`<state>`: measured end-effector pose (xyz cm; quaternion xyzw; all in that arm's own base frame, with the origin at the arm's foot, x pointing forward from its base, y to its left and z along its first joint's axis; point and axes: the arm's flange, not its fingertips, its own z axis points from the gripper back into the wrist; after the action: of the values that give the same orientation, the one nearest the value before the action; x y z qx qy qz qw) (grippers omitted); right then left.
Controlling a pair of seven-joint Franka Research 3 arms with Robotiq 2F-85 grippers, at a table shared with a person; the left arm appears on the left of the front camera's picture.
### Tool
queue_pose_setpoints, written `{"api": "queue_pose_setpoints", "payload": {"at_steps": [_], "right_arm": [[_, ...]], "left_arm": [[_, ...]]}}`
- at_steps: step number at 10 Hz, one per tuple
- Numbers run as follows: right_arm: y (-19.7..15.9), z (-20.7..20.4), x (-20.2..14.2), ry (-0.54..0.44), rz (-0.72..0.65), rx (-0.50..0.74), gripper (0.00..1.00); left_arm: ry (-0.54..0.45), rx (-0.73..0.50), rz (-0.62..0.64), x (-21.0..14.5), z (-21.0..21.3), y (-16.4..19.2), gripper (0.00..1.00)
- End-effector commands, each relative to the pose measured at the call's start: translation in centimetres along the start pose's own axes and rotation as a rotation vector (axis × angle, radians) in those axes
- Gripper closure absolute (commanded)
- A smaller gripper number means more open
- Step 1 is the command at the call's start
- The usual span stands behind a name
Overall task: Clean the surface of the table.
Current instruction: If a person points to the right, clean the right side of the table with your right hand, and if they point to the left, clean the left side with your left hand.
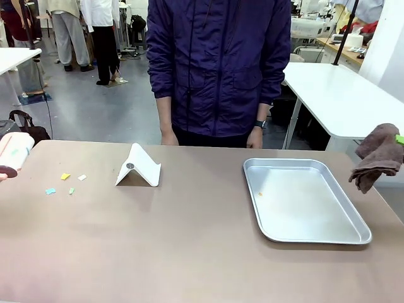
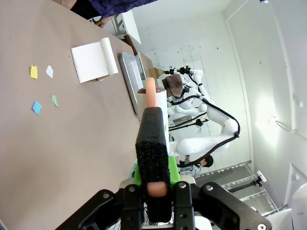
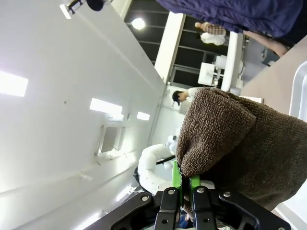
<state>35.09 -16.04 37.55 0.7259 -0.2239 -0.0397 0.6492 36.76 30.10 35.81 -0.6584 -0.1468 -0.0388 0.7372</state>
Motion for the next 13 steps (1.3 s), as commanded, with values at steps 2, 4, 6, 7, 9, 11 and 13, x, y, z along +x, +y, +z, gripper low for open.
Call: {"api": "queue_pose_setpoints", "payload": {"at_steps": [2,4,6,7,9,11,13], "right_arm": [[-0.6,-6.8,1.4,0.093,0.076,-0.161,0.93],[-2.5,-11.1,2.3,0.163,0.076,-0.308,0.93],[-5.2,-15.6,2.7,0.244,0.116,-0.442,0.93],[-6.8,-17.4,3.0,0.306,0.155,-0.477,0.93],[-10.0,-20.1,4.1,0.450,0.197,-0.482,0.93],[-12.8,-22.1,4.3,0.522,0.209,-0.563,0.93],[-14.7,-23.7,3.5,0.527,0.217,-0.634,0.93]], "left_arm": [[0.002,-0.001,0.015,-0.1,0.0,-0.5,1.00],[0.002,-0.001,0.015,-0.1,0.0,-0.5,1.00],[0.002,-0.001,0.015,-0.1,0.0,-0.5,1.00],[0.002,-0.001,0.015,-0.1,0.0,-0.5,1.00],[0.002,-0.001,0.015,-0.1,0.0,-0.5,1.00],[0.002,-0.001,0.015,-0.1,0.0,-0.5,1.00],[0.002,-0.001,0.015,-0.1,0.0,-0.5,1.00]]}}
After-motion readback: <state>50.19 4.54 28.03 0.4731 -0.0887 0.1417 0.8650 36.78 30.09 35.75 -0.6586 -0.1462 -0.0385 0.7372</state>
